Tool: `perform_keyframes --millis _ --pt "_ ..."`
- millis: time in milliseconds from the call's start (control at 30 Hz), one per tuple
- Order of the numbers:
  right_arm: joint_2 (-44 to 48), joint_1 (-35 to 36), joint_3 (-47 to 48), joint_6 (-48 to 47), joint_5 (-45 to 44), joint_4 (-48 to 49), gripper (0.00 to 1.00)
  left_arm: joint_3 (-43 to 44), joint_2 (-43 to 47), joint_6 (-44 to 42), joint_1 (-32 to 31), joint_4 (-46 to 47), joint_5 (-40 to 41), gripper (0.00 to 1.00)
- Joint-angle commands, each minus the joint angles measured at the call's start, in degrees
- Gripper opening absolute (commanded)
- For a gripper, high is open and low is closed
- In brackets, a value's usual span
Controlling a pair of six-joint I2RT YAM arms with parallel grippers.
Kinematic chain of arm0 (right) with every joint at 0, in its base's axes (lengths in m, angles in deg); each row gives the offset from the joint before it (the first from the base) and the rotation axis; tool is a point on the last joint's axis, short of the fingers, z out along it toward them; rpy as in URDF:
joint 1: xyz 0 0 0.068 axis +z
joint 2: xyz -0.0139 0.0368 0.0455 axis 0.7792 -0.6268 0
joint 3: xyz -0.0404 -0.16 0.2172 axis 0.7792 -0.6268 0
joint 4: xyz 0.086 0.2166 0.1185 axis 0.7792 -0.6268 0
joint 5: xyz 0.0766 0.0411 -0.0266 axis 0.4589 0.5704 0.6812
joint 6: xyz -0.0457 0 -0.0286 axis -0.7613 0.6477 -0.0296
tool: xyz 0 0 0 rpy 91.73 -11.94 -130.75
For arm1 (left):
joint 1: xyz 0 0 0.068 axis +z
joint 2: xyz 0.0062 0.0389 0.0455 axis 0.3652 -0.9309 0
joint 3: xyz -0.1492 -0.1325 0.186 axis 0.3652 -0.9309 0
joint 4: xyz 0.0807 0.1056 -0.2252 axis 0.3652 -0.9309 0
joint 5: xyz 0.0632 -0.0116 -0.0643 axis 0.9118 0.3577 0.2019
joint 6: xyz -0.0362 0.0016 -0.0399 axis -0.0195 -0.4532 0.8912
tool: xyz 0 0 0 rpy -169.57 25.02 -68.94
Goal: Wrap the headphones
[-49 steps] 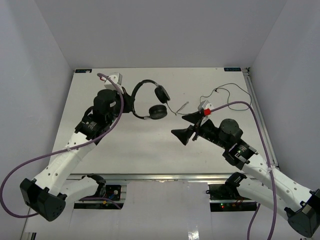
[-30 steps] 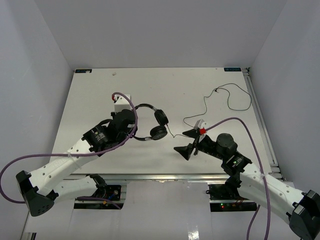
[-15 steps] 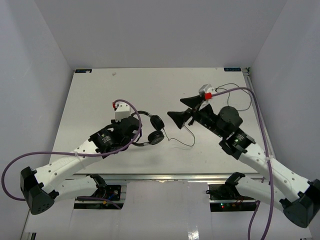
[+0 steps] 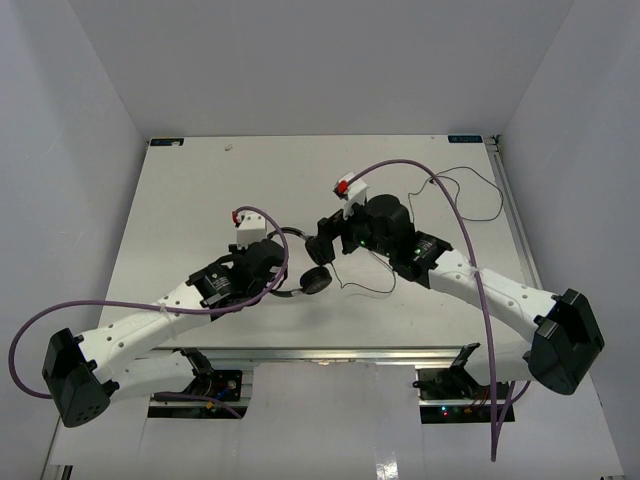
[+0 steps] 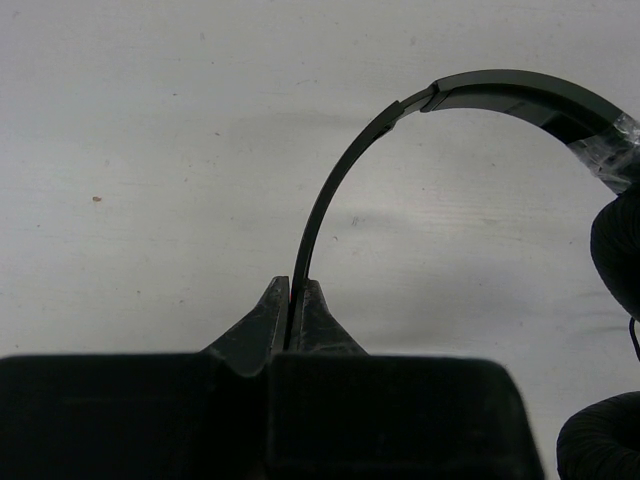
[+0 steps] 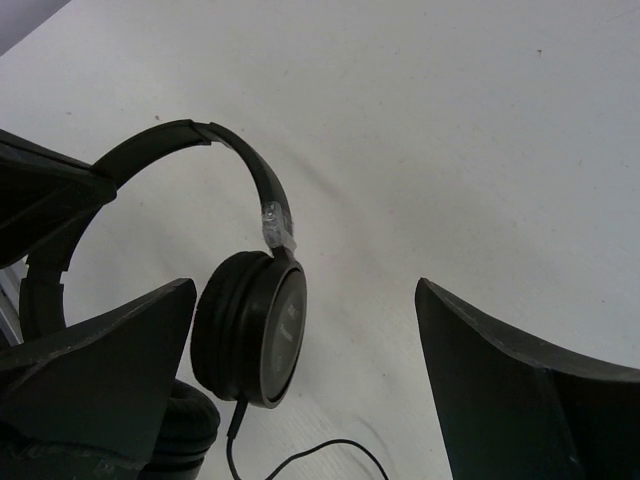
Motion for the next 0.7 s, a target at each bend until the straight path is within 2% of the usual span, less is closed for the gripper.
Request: perform_keyframes --millis 0,233,333,367,467,567,600,667 --pt "-2.98 2.53 2.98 -1.41 -3.47 -0.07 0.98 -0.11 0.27 0.24 -0.28 3.55 0.57 0.0" --pt "-6.65 4.89 2.18 -1.14 -7.1 -0.1 1.0 -0.36 0.19 0.23 -0.37 4.48 0.23 0.0" --pt "-7.43 5.63 1.06 -0.88 -10.09 0.06 0.93 -0.45 -0.25 0.19 -0.29 4.94 -0.3 0.0" --pt "-7.53 5.85 0.64 -0.77 -10.94 0.33 0.88 -0.46 -0.38 0.13 -0.29 5.09 -0.43 0.0" --pt "-7.53 6.32 -0.07 -0.53 -12.2 0.96 0.59 -0.54 -0.85 -0.11 -0.37 5.87 -0.98 0.0" --pt "-7.18 6.79 -0.99 -0.52 -12.18 1.7 0.38 -0.89 -0.44 -2.05 -0.28 8.72 -3.38 0.0" --pt "-6.92 6.96 -1.34 -0.61 -11.84 2.05 0.22 -1.07 -0.18 -2.75 -0.28 9.51 -3.99 0.0" --pt "-5.73 7.11 -2.38 -0.16 -11.32 3.01 0.1 -0.92 0.19 -4.24 -0.36 10.7 -4.96 0.09"
